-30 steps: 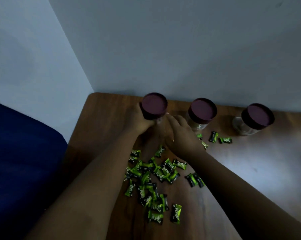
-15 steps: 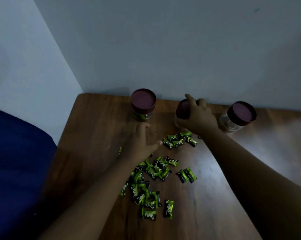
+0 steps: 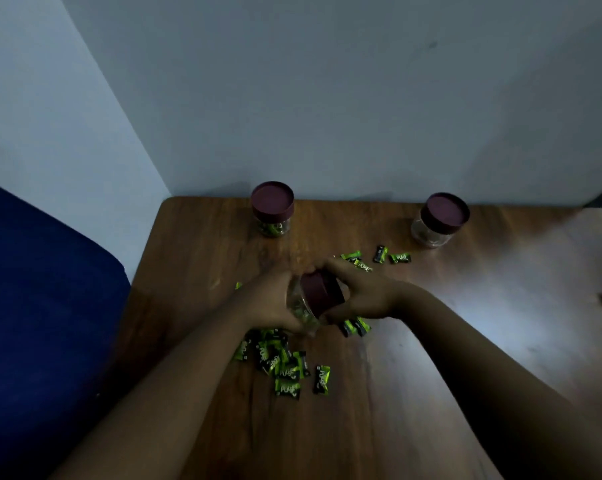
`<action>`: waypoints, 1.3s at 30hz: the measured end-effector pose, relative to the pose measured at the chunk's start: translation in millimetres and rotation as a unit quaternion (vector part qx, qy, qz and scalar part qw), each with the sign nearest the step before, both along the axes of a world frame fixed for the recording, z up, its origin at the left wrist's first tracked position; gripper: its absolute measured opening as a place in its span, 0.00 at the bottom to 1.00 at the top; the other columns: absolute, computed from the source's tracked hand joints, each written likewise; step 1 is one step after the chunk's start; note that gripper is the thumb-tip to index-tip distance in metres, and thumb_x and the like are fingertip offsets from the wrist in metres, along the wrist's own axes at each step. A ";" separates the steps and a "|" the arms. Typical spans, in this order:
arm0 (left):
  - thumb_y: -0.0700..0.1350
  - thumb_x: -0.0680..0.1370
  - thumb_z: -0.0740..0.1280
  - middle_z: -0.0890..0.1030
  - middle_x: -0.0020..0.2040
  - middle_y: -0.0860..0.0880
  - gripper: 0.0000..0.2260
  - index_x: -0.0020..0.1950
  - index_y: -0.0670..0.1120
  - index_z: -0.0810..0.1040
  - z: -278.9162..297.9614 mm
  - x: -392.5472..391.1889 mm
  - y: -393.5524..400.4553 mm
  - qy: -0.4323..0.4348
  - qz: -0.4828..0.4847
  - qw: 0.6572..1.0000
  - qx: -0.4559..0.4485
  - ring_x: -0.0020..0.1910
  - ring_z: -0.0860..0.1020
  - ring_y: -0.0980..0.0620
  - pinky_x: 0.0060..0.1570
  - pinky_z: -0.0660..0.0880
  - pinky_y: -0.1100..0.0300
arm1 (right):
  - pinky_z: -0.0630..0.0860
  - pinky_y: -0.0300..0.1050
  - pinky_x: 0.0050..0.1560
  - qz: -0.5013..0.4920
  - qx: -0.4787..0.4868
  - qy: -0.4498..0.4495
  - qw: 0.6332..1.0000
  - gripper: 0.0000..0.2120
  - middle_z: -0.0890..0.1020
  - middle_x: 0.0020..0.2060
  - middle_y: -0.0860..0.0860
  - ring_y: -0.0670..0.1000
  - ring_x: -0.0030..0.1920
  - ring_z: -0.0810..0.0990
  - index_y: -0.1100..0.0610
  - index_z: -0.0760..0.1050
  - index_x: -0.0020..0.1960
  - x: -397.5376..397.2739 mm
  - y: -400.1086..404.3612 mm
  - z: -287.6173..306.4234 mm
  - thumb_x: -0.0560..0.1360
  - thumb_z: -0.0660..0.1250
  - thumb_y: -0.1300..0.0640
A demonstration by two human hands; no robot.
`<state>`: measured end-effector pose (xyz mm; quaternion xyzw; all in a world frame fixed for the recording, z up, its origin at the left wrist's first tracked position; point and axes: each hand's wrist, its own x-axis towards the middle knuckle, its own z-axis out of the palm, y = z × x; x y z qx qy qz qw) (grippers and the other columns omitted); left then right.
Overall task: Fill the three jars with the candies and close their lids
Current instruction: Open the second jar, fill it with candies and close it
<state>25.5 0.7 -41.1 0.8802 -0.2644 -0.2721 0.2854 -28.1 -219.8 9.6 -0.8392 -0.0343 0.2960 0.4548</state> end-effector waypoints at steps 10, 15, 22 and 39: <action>0.68 0.54 0.80 0.74 0.68 0.53 0.51 0.72 0.55 0.66 16.9 -31.9 -1.9 -0.114 -0.003 0.993 0.033 0.64 0.76 0.51 0.57 0.77 0.54 | 0.82 0.42 0.52 -0.104 0.072 0.025 0.992 0.35 0.75 0.64 0.49 0.49 0.61 0.78 0.49 0.68 0.73 -23.6 3.4 12.1 0.71 0.80 0.53; 0.68 0.53 0.80 0.72 0.68 0.55 0.50 0.70 0.59 0.64 20.0 -42.1 -11.5 -0.129 0.005 0.990 0.052 0.63 0.76 0.51 0.56 0.78 0.52 | 0.85 0.52 0.42 -0.132 0.035 0.106 0.985 0.30 0.78 0.57 0.53 0.53 0.51 0.81 0.54 0.69 0.71 -32.4 3.7 20.0 0.75 0.74 0.44; 0.75 0.52 0.74 0.71 0.70 0.52 0.55 0.76 0.58 0.62 0.4 -60.0 -20.6 -0.052 0.095 0.993 0.053 0.70 0.70 0.47 0.65 0.72 0.49 | 0.65 0.57 0.70 0.124 -0.346 -0.162 0.916 0.51 0.70 0.73 0.50 0.59 0.72 0.67 0.38 0.56 0.79 -35.0 -32.5 17.8 0.63 0.78 0.35; 0.68 0.53 0.79 0.77 0.66 0.59 0.49 0.71 0.63 0.66 -53.8 -136.9 -117.2 -0.069 0.115 0.991 -0.021 0.66 0.72 0.52 0.65 0.69 0.54 | 0.72 0.54 0.56 -0.178 -0.407 -0.105 0.890 0.34 0.77 0.60 0.50 0.54 0.58 0.75 0.52 0.73 0.60 -114.6 -159.3 -80.3 0.63 0.76 0.33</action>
